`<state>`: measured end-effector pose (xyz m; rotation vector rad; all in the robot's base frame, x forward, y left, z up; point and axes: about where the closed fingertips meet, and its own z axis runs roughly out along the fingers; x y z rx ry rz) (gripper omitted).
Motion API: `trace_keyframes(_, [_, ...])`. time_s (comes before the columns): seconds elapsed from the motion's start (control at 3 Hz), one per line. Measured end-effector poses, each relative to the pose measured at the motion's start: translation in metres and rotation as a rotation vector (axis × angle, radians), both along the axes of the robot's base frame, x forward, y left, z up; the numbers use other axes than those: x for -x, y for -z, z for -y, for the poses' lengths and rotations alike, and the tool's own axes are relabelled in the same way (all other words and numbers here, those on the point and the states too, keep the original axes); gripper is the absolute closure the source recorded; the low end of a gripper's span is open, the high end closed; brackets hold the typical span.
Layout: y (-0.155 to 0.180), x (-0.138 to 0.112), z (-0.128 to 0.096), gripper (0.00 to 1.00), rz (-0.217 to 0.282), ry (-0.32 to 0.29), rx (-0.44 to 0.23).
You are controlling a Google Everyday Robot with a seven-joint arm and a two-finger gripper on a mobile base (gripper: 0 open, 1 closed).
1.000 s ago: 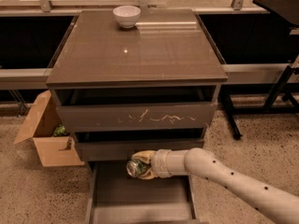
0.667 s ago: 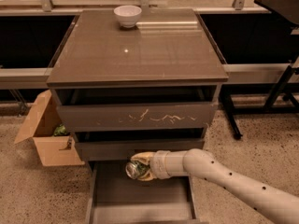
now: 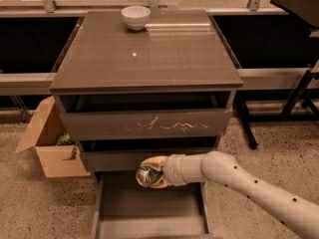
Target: Pick green can from bottom drawer and place on counter
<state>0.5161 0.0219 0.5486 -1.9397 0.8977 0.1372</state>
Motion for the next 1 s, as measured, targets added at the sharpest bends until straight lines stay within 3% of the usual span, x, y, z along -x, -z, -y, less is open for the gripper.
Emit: trace_keyframes(1.0, [-0.145, 0.005, 0.031, 1.0, 0.202, -0.047, 0.099])
